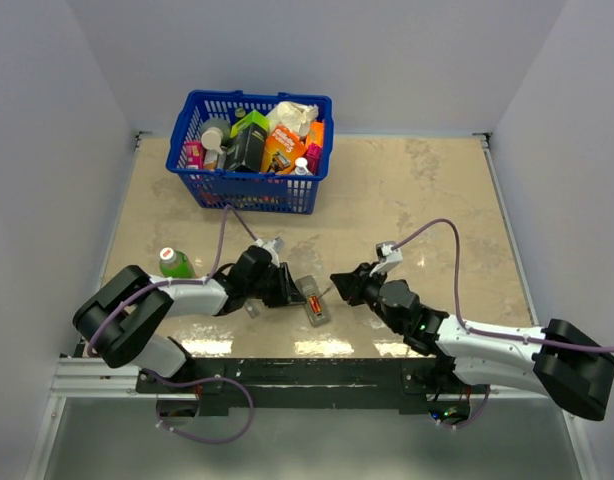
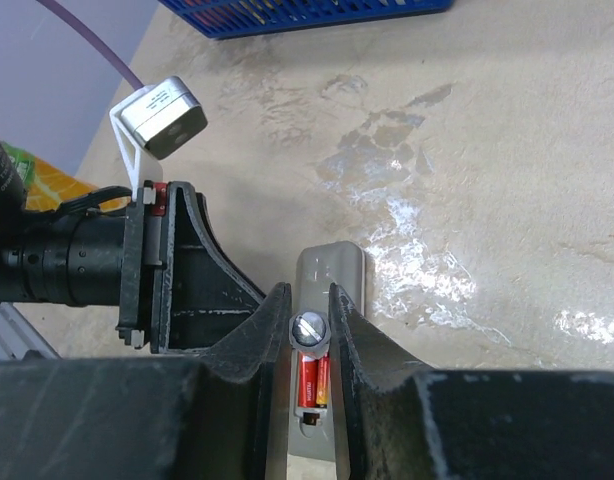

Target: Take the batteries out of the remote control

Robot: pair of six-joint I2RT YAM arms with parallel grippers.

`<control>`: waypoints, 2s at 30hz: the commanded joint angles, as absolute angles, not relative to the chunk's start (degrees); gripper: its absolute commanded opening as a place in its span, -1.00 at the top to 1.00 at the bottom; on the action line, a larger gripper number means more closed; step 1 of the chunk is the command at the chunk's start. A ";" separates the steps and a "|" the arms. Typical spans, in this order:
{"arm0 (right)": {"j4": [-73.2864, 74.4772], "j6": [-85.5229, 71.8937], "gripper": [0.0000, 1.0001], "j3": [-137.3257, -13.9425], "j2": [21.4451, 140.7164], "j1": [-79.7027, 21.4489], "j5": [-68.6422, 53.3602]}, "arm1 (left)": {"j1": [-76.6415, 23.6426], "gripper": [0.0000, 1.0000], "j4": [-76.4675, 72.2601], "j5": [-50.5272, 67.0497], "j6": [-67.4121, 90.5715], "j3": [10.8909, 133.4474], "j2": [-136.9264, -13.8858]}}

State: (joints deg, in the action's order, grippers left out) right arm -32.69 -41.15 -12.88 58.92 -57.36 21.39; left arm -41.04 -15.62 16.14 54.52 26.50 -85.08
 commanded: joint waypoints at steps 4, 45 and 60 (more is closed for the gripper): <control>-23.20 -44.21 1.00 -10.72 61.61 -56.87 12.57 | -42.98 0.43 -15.74 13.98 54.84 26.80 -87.19; -33.40 -44.39 1.00 -13.54 78.31 -36.56 -0.97 | -44.30 0.42 -11.60 11.16 53.09 29.62 -86.93; -26.28 -40.61 1.00 -16.70 65.31 -36.56 -8.17 | -44.47 0.41 -11.34 10.72 52.82 29.88 -87.45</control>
